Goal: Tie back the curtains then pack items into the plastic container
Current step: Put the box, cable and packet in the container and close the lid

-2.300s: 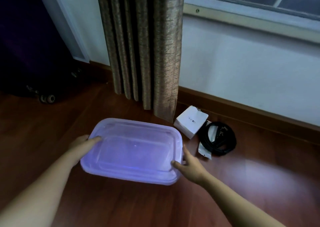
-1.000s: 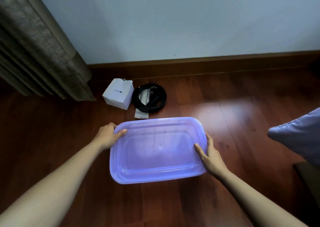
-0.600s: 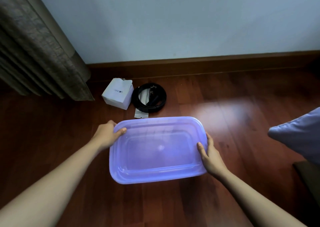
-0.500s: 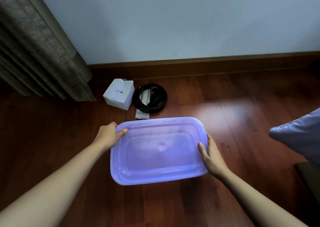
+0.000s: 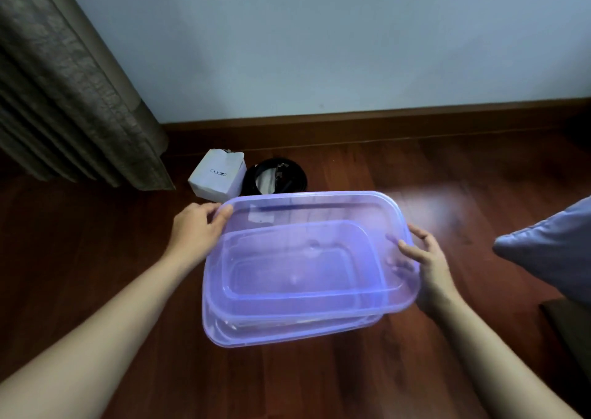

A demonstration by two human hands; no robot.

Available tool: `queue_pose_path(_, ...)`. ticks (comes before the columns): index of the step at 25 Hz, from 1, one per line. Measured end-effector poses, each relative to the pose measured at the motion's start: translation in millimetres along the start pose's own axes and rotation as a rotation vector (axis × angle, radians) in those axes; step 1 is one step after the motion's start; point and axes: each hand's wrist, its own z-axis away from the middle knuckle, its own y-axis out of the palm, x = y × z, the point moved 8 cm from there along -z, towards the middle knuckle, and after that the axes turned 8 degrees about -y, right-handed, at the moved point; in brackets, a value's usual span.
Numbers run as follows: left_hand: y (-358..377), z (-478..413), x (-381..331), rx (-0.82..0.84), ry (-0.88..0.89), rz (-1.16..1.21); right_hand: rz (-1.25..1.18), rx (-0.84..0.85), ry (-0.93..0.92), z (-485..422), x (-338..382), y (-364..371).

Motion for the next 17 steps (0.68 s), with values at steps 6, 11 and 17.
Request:
queue_pose_path(6,51.7,9.0,37.2,0.325,-0.114,-0.249,-0.411,-0.191,-0.052,-25.2,6.7,-52.6)
queue_pose_path(11,78.5,28.7,58.2,0.474,-0.148,-0.334,-0.508,-0.324,0.014,-49.7,-21.7,-67.6)
queue_pose_path(17,76.1,30.7,61.5,0.472,-0.132,-0.331,-0.495,-0.448,0.080,-53.9,-58.8,-64.5)
